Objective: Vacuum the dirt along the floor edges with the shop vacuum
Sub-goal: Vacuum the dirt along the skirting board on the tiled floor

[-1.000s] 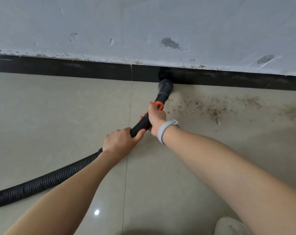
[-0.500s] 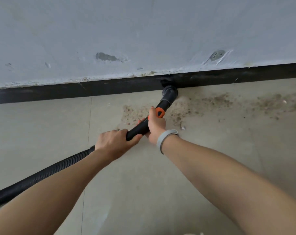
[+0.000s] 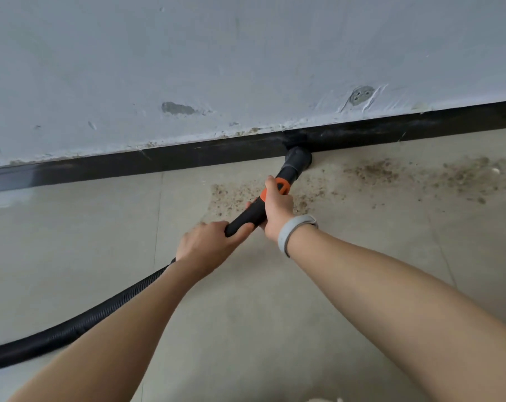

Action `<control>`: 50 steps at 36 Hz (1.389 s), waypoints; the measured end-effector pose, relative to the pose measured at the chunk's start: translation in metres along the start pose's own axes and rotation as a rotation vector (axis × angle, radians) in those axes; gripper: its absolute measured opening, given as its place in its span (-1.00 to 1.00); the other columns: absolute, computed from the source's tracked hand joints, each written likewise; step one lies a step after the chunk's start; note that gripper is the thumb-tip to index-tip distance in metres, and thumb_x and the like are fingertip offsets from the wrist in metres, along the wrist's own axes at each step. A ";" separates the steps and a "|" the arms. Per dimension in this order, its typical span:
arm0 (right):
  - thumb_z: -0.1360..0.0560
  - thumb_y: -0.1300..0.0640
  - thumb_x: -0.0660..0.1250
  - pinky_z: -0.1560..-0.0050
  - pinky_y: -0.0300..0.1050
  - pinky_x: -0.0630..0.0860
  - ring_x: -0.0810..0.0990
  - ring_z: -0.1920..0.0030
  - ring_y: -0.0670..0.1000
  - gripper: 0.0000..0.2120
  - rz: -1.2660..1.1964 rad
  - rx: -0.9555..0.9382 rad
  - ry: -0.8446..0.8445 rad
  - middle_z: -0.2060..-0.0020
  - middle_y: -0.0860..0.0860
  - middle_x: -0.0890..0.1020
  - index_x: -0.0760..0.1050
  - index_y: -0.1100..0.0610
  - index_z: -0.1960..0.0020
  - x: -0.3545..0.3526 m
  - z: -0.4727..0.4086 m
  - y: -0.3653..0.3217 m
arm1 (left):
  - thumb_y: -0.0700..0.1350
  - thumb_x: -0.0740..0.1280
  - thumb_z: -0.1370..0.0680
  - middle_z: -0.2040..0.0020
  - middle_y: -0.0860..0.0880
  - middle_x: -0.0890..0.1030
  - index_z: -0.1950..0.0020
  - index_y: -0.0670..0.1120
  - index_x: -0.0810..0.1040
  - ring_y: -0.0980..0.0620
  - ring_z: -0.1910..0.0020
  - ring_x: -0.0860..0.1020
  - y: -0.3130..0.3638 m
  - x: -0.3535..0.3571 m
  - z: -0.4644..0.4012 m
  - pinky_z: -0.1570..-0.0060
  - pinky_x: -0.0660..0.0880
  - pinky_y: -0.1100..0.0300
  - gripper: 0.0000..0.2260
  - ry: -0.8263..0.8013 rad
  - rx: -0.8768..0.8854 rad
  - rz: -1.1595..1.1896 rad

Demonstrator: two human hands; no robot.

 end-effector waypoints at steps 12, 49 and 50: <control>-0.50 0.03 0.35 0.15 0.01 0.57 0.53 0.42 0.06 -0.72 0.005 0.185 -0.351 0.36 0.10 0.50 0.34 0.18 -0.01 0.100 0.048 0.058 | 0.23 0.11 -0.59 0.53 -0.04 0.55 0.37 -0.13 0.44 0.00 0.54 0.51 -0.109 0.003 0.053 0.25 0.51 0.08 -0.48 0.024 -0.224 0.592; -0.58 -0.09 0.23 0.01 0.01 0.61 0.55 0.39 0.04 -0.68 0.223 0.144 -0.168 0.35 0.08 0.51 0.36 0.18 0.10 0.110 0.063 0.114 | 0.22 0.10 -0.60 0.50 -0.08 0.55 0.30 -0.13 0.40 0.02 0.56 0.47 -0.160 0.020 0.068 0.41 0.42 0.24 -0.52 -0.176 -0.239 0.604; -0.58 -0.09 0.23 0.03 0.00 0.61 0.56 0.38 0.04 -0.67 0.218 0.151 -0.164 0.31 0.09 0.52 0.37 0.19 0.08 0.111 0.066 0.117 | 0.22 0.10 -0.60 0.50 -0.08 0.55 0.31 -0.14 0.40 0.02 0.56 0.47 -0.163 0.019 0.072 0.42 0.42 0.24 -0.52 -0.183 -0.241 0.603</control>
Point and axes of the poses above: each hand's wrist, its own z-axis away from the middle knuckle, its own x-axis out of the palm, y = z × x, the point moved 2 cm from there along -z, towards the middle knuckle
